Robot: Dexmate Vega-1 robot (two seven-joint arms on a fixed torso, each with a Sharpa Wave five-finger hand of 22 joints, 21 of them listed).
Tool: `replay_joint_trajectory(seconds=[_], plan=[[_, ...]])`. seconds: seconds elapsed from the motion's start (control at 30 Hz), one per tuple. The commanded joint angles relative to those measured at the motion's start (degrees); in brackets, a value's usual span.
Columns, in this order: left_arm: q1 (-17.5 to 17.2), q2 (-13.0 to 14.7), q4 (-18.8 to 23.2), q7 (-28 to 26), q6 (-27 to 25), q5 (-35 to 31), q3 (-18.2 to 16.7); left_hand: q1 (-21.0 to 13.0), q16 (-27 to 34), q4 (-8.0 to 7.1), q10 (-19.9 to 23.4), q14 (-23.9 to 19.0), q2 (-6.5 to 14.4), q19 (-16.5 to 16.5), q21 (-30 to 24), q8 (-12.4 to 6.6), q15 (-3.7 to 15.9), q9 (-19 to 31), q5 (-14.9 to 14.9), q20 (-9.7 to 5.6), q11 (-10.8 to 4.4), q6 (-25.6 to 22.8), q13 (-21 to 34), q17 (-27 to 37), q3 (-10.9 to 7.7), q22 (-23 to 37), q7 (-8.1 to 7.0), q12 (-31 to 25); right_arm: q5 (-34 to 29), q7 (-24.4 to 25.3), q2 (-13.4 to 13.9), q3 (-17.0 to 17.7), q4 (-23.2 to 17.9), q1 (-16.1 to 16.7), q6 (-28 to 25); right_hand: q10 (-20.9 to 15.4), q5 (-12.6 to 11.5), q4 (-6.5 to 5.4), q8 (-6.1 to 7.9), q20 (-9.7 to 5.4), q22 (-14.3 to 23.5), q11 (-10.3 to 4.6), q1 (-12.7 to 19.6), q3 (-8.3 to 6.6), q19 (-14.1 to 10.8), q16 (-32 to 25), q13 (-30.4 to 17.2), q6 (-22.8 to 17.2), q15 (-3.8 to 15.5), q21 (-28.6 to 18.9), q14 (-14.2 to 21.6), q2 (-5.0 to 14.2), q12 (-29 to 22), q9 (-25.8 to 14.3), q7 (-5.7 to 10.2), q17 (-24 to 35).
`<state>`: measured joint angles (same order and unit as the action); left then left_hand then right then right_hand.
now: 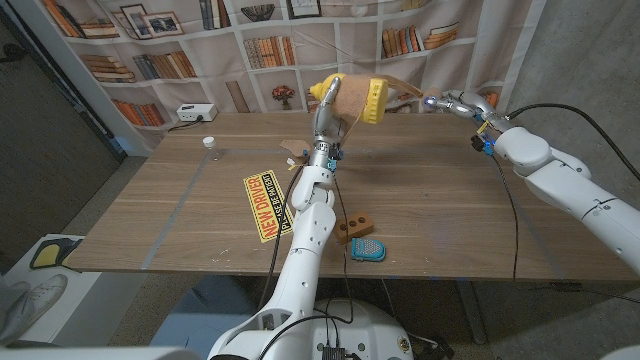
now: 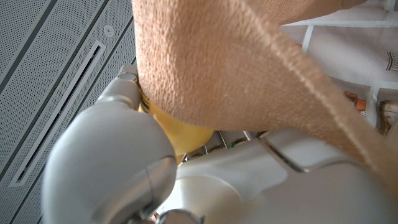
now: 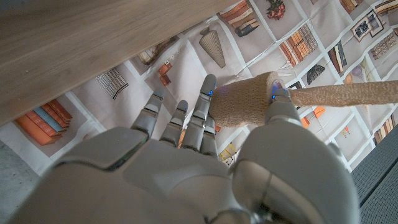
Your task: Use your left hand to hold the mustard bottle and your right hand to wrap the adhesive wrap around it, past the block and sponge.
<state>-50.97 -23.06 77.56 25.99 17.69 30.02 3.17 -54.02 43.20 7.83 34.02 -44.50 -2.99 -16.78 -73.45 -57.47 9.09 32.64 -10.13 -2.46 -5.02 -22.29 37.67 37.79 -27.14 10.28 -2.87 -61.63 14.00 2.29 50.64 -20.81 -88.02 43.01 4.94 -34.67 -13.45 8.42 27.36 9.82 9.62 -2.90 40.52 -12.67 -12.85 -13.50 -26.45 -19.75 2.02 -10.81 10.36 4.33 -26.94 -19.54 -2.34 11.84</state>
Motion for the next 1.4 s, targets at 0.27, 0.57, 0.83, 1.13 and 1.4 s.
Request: replay_joint_trajectory(seconds=[0.27,0.57,0.83,1.13,1.4], plan=[[1.12,-0.56,0.03,0.73,-0.39,0.96,-0.56,-13.54,-0.24,0.01,-0.08,-0.21,13.83,0.03,0.28,-0.56,-0.11,0.1,-0.43,-0.16,-0.25,0.14,0.0,0.11,-0.26,0.06,-0.03,-0.38,0.35,-1.4,1.0,-1.21,-2.31,2.84,-1.8,-0.17,-0.22,-0.19,0.34,-0.15,0.14,0.28,-0.04,-0.39,0.0,0.37,-0.39,-6.13,2.46,0.07,0.18,0.54,0.25,-0.28,5.7,0.24],[1.6,-0.72,-0.51,0.28,0.46,0.75,-1.1,-13.55,-0.31,0.03,-0.1,-0.12,13.83,0.01,0.28,-0.62,-0.16,-0.01,-0.43,-0.11,-0.18,0.2,-0.06,0.11,-0.3,0.06,0.0,-0.41,-0.36,-2.59,3.2,-1.57,-5.21,5.39,-2.28,-0.2,-0.22,-0.14,0.3,-0.08,0.14,0.2,0.01,-0.43,0.05,0.46,-0.38,-6.13,2.41,0.07,0.01,0.55,0.3,-0.28,5.67,0.24],[1.83,-0.81,-1.13,-0.37,1.96,0.31,-1.51,-13.52,-0.35,0.01,-0.22,-0.15,13.83,0.02,0.31,-0.71,-0.15,-0.23,-0.43,-0.14,-0.21,0.18,0.05,0.13,-0.35,0.06,0.01,-0.53,-0.78,-2.81,5.47,-0.96,-8.88,8.33,-2.14,-0.15,-0.22,-0.13,0.29,-0.13,0.14,0.07,-0.01,-0.46,0.19,0.52,-0.37,-6.2,2.38,0.1,-0.13,0.56,0.36,-0.28,5.68,0.25],[2.97,-0.81,-3.46,-1.27,4.62,-0.92,-2.06,-13.52,-0.34,0.05,-0.14,-0.42,13.8,-0.09,0.24,-0.91,-0.21,-0.21,-0.4,-0.1,0.05,0.3,-0.06,-0.06,-0.31,0.09,0.0,-0.59,-6.59,-1.8,7.57,-1.23,-13.17,9.19,-0.62,-0.15,-0.22,-0.11,0.25,0.14,0.13,0.21,0.0,-0.5,0.53,0.57,-0.42,-6.19,2.48,0.18,-0.23,0.59,0.39,-0.29,5.7,0.26],[4.24,-0.76,-5.8,-2.7,7.63,-2.27,-2.88,-13.54,-0.37,0.06,-0.14,-0.29,13.81,-0.05,0.27,-1.03,-0.19,-0.33,-0.39,-0.18,-0.07,0.33,-0.19,-0.06,-0.32,0.07,-0.04,-0.58,-3.33,-3.67,6.68,0.0,-13.63,9.94,1.35,-0.03,-0.19,-0.1,0.19,0.2,0.13,0.14,-0.04,-0.5,0.6,0.6,-0.37,-6.17,2.59,0.16,-0.3,0.55,0.52,-0.26,5.72,0.26]])
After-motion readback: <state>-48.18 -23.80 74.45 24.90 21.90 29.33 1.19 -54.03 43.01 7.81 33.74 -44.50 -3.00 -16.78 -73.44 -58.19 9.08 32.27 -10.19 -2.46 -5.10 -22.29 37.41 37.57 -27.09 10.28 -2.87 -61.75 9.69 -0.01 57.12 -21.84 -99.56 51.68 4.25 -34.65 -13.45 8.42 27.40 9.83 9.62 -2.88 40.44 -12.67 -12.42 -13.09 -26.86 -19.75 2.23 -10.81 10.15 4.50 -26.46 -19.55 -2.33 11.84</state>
